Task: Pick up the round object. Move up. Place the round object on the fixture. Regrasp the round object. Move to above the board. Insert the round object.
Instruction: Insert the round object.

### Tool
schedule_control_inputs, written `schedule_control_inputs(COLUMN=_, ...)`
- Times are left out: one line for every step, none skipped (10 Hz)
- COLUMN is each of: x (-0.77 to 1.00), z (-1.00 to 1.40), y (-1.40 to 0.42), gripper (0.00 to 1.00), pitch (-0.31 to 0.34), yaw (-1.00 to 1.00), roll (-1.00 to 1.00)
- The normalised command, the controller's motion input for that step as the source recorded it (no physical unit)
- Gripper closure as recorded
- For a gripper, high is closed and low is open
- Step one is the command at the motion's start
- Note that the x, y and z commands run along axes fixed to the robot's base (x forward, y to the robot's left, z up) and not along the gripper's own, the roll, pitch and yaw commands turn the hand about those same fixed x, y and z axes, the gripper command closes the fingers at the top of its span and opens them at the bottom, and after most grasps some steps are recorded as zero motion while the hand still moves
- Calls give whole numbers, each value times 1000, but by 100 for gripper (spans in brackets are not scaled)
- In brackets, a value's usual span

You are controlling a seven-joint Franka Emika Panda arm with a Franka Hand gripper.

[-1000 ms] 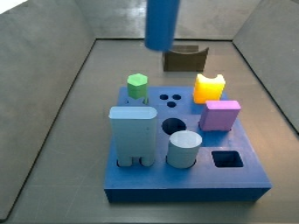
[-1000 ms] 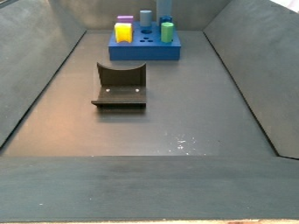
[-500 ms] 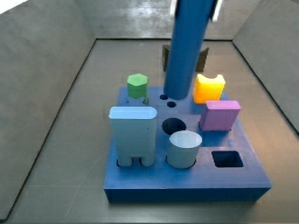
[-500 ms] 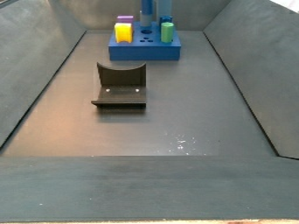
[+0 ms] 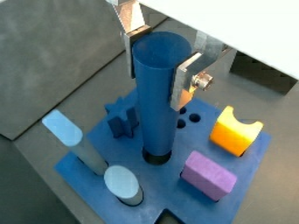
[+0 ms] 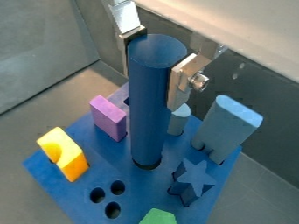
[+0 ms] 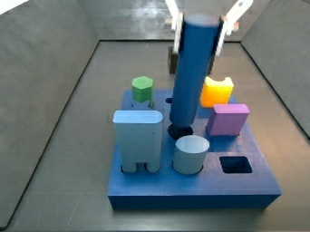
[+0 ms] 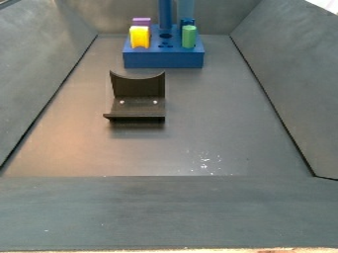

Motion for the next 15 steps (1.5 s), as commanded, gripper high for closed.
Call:
schedule_control_inputs(x=0, z=-354, y=-66, gripper=100, pitch=-41, yaw=0, roll=31)
schedule_control_inputs(x=0, z=-331, y=-63, gripper=100, pitch=-1, yaw=0, roll=67)
schedule_control_inputs(x=0, z=-300, y=-57, gripper=100, pitch=-7, yaw=0, roll=43)
schedule_control_inputs(x=0, z=-269, y=-43, gripper=100, pitch=0, yaw=0, roll=33)
schedule_control_inputs(x=0, z=-266, y=-31, gripper=100, pitch=0, yaw=0, roll=36)
schedule_control_inputs(x=23, z=-269, y=-37, gripper=100, pitch=0, yaw=0, roll=19)
schedule_control_inputs(x=111, z=-331, y=-54, gripper=100, pitch=0, yaw=0, roll=46)
schedule_control_inputs(x=263, z=-297, y=0, gripper=100, pitch=19, yaw=0, roll=124)
schedule_control_inputs(x=223, z=-220, y=0, gripper=100, pitch=49, yaw=0, roll=201)
schedule_control_inputs(x=191, z=-203, y=0, gripper=100, pitch=70, yaw=0, roll=259)
schedule_control_inputs(x=77, z=-374, y=0, gripper=100, pitch=21, yaw=0, roll=261)
schedule_control_inputs(x=0, z=-700, y=-43, gripper=100, pitch=-11, yaw=0, roll=231)
schedule_control_inputs(x=0, z=-757, y=-54, gripper=100, pitch=-41, yaw=0, roll=219)
schedule_control_inputs(x=0, z=-714, y=-57, gripper=100, pitch=-33, yaw=0, roll=210)
schedule_control_inputs(x=0, z=-623, y=-74, gripper=100, pitch=-13, yaw=0, roll=193)
